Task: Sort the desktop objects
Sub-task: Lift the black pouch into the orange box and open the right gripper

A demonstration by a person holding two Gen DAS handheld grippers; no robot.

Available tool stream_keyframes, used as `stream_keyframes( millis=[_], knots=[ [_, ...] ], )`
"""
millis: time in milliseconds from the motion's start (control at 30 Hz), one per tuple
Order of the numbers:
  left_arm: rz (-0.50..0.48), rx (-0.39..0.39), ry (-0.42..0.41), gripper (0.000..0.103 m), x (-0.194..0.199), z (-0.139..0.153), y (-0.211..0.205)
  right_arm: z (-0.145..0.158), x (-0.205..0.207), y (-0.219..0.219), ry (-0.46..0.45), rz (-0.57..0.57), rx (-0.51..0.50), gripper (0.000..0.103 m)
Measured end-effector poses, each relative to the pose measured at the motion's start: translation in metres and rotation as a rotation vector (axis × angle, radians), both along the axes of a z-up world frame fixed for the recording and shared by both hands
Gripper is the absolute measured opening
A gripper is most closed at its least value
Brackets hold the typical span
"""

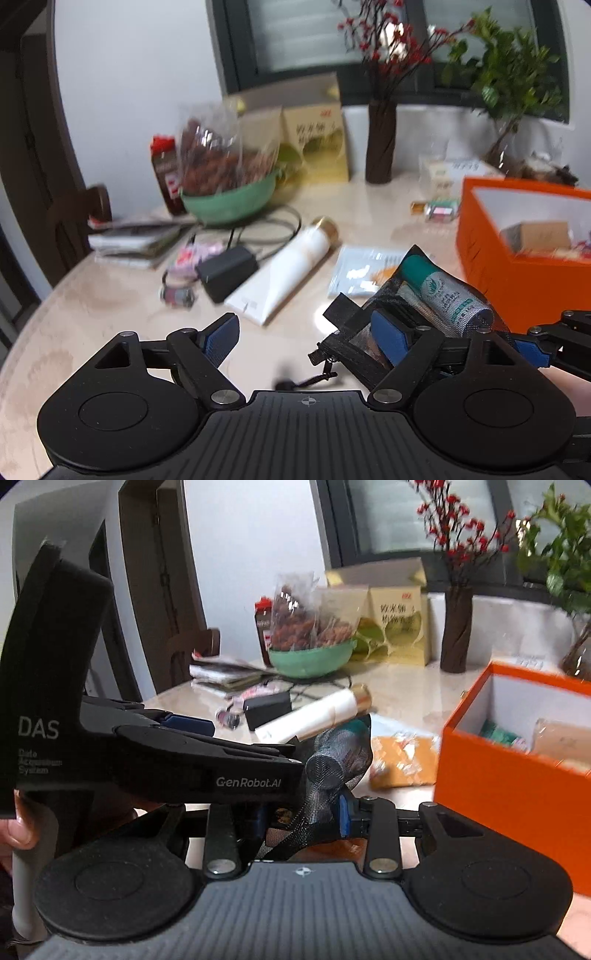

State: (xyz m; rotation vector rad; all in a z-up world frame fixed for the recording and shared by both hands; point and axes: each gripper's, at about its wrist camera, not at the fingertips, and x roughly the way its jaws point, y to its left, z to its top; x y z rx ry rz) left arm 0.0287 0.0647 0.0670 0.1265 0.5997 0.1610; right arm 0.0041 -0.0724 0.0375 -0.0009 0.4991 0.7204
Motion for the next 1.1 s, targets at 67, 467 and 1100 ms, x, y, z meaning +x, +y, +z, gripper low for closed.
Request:
stream_keyframes(
  millis=[67,467,1100],
  knots=[
    [-0.014,0.001,-0.018,0.088,0.0,0.01,-0.007,0.008,-0.003,-0.005,-0.02,-0.013,0.006,0.04],
    [-0.144,0.021,-0.139,0.088,0.009,0.076,-0.088,0.063,-0.01,-0.071,-0.128,-0.171,0.07,0.04],
    [-0.305,0.032,-0.078,0.092,0.083,0.054,-0.204,0.052,0.043,-0.173,-0.094,-0.356,0.027,0.04]
  ],
)
